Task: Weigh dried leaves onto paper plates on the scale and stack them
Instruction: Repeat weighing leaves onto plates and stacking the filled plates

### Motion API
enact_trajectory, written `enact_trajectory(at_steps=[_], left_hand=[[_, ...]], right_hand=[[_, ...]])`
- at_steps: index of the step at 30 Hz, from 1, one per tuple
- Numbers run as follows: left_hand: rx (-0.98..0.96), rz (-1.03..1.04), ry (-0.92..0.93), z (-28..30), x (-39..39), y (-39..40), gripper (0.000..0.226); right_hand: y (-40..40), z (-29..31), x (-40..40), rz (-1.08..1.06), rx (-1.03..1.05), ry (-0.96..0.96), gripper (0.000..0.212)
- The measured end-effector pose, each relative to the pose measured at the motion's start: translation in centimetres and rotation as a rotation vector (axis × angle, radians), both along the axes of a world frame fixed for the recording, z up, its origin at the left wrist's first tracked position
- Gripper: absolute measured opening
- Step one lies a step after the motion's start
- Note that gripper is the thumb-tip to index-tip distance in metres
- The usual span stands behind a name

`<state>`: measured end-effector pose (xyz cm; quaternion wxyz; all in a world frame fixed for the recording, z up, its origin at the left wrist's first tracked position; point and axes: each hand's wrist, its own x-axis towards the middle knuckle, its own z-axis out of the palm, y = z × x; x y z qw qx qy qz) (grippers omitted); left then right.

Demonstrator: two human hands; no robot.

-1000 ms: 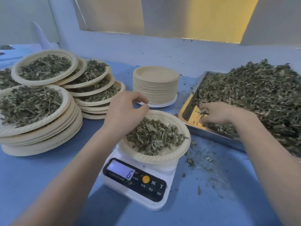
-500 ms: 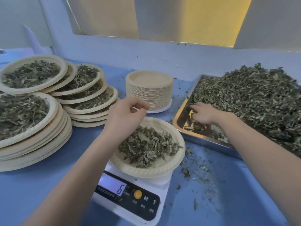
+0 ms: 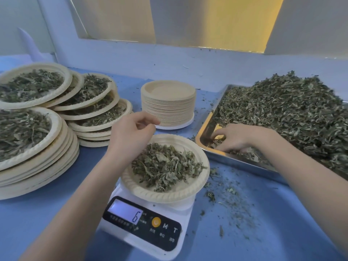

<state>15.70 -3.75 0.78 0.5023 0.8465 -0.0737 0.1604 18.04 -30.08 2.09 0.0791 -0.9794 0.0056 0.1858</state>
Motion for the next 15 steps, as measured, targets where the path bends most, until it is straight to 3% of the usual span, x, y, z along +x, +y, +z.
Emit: enact_trajectory(at_steps=[5, 11, 15], left_hand=[[0.002, 0.010, -0.007, -0.1, 0.0, 0.4, 0.024], [-0.021, 0.021, -0.004, -0.1, 0.1, 0.8, 0.024], [-0.038, 0.016, 0.004, -0.1, 0.2, 1.0, 0.025]], right_hand=[[0.8, -0.9, -0.2, 0.016, 0.219, -0.197, 0.009], [-0.2, 1.4, -1.6, -0.189, 0.707, -0.392, 0.010], [1.9, 3.6, -3.0, -0.108, 0.934, -0.444, 0.015]])
